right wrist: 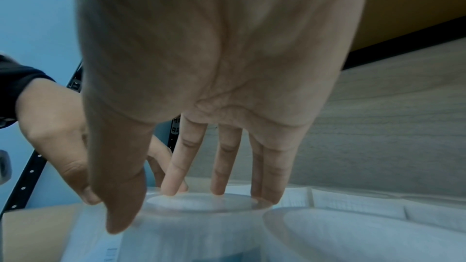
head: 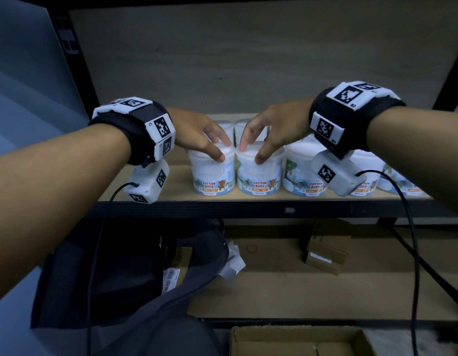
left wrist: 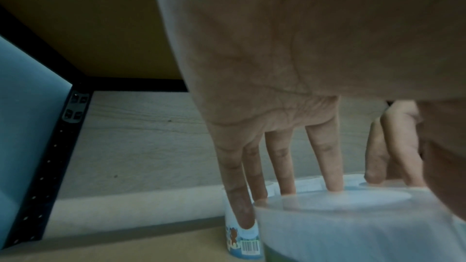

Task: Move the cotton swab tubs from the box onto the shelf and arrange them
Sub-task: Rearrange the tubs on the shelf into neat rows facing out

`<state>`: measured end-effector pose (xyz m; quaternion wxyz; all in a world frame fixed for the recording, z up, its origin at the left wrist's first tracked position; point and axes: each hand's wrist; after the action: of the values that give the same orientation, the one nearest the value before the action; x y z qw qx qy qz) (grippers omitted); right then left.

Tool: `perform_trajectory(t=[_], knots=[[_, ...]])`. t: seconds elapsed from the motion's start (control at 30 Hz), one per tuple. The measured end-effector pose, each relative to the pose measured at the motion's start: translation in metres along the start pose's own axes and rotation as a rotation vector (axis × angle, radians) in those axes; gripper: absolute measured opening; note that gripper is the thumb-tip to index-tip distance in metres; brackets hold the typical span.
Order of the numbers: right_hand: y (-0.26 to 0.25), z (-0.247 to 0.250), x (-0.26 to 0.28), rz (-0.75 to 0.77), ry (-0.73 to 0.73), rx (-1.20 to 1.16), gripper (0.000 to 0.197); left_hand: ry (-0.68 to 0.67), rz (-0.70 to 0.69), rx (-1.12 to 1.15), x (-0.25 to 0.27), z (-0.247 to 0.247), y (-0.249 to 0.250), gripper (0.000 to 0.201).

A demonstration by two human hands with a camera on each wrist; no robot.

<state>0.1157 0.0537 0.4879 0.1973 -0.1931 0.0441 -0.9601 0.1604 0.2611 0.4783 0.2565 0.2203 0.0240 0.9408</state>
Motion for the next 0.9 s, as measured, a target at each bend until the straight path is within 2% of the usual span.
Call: perform_trajectory(t=[0.07, 0.27, 0.47, 0.73, 0.9], knots=[[0.000, 0.000, 0.000, -0.003, 0.005, 0.000, 0.037, 0.000, 0.005, -0.001, -0.001, 0.000, 0.000, 0.053], [0.005, 0.000, 0.001, 0.010, 0.016, -0.013, 0.038, 0.004, 0.025, 0.001, -0.005, 0.002, 0.004, 0.065], [0.021, 0.018, 0.014, 0.015, 0.175, -0.090, 0.024, 0.100, 0.000, -0.047, -0.003, 0.013, 0.017, 0.056], [0.077, 0.031, 0.051, -0.152, 0.199, 0.012, 0.022, 0.155, -0.079, -0.116, -0.023, 0.031, 0.057, 0.050], [0.123, 0.035, 0.077, -0.231, 0.220, -0.026, 0.018, 0.191, -0.159, -0.150, -0.046, 0.041, 0.095, 0.047]])
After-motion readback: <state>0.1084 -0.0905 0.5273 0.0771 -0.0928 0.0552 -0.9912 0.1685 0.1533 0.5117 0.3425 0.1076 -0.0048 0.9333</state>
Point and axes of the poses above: each hand's wrist, its own x-axis away from the middle knuckle, its own z-axis out of the back of the hand, y = z × x, and after that the axes turned 14 degrees about -y, right-handed
